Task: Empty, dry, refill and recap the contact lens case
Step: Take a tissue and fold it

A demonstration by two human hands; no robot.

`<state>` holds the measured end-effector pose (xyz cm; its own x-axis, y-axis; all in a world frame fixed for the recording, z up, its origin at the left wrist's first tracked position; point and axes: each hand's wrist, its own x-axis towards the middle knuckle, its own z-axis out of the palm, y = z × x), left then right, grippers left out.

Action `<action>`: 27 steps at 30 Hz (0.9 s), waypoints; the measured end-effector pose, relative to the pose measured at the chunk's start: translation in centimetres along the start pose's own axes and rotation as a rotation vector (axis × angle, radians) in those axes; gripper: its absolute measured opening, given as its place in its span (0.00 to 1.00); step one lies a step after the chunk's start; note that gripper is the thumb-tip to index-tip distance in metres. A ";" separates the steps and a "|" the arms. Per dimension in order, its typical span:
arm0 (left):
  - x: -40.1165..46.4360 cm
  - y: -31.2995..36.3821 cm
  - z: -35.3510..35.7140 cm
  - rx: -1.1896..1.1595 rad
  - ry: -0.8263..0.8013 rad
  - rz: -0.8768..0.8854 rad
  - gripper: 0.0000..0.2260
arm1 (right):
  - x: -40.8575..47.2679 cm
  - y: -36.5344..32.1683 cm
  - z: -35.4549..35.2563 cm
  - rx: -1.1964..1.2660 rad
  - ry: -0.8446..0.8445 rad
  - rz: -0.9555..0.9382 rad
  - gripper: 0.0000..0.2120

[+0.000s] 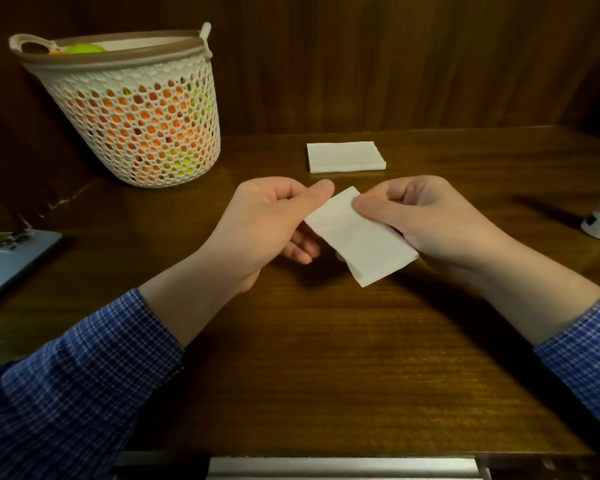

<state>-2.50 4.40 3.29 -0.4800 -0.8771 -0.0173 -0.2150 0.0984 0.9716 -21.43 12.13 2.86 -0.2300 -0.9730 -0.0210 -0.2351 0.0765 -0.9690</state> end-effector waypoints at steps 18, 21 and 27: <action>0.1 -0.5 -0.1 0.175 -0.197 0.080 0.09 | -0.8 -0.3 0.1 -0.153 -0.287 -0.049 0.14; 0.3 -0.4 -0.3 0.156 -0.088 0.104 0.08 | -0.7 -0.2 0.2 -0.134 -0.289 -0.034 0.15; 0.6 0.1 -1.4 0.097 0.057 0.109 0.09 | -0.6 -0.4 0.1 -0.067 -0.341 -0.066 0.19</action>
<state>-1.56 3.21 3.67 -0.4567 -0.8836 0.1032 -0.2462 0.2370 0.9398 -21.15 12.65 3.20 0.1138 -0.9922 -0.0506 -0.3030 0.0139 -0.9529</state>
